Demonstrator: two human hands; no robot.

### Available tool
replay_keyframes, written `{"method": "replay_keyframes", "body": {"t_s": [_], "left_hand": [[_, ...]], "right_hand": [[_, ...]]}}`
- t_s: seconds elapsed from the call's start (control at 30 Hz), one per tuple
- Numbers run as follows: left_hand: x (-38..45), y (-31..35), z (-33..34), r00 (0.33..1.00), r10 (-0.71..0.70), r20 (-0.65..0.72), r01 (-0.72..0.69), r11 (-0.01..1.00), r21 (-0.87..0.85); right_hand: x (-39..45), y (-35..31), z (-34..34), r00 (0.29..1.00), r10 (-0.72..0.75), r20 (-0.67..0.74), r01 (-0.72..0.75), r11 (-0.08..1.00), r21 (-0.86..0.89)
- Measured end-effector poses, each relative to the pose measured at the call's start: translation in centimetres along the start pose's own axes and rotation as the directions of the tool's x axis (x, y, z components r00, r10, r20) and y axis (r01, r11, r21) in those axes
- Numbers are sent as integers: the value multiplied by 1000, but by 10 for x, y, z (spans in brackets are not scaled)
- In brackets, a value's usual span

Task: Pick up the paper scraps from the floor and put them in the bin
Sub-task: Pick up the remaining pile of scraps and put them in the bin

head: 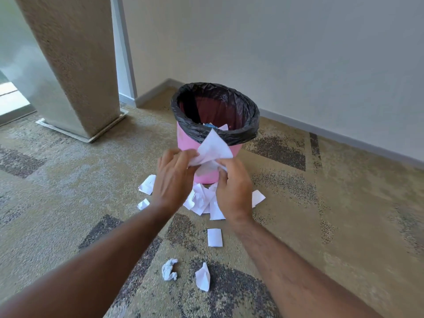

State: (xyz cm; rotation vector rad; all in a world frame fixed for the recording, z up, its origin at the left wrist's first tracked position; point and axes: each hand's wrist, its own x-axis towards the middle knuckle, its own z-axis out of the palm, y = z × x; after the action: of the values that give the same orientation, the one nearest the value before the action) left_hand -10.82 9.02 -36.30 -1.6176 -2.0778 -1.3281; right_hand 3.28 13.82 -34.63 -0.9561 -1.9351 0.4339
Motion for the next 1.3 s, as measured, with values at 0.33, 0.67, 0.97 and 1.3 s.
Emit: {"method": "replay_keyframes", "body": {"t_s": [0.33,0.67,0.97,1.3], "left_hand": [[141,29,4,999,7,40,-6,1000,-14],[148,14,23,959,5,283,29,993,-117],[85,-53,19,999,23,-22,-25,998,-53],[-40,-144,24,840,-421,343,316,892,324]], "right_hand": [[130,-15,-15,989,145,-23,-146,985,-87],[143,17,-4,968,164,191,-111,958,-264],[90,20,16,911,-411,25,381,821,-425],[-23,71,77,656,-10,755,485,772,-411]]}}
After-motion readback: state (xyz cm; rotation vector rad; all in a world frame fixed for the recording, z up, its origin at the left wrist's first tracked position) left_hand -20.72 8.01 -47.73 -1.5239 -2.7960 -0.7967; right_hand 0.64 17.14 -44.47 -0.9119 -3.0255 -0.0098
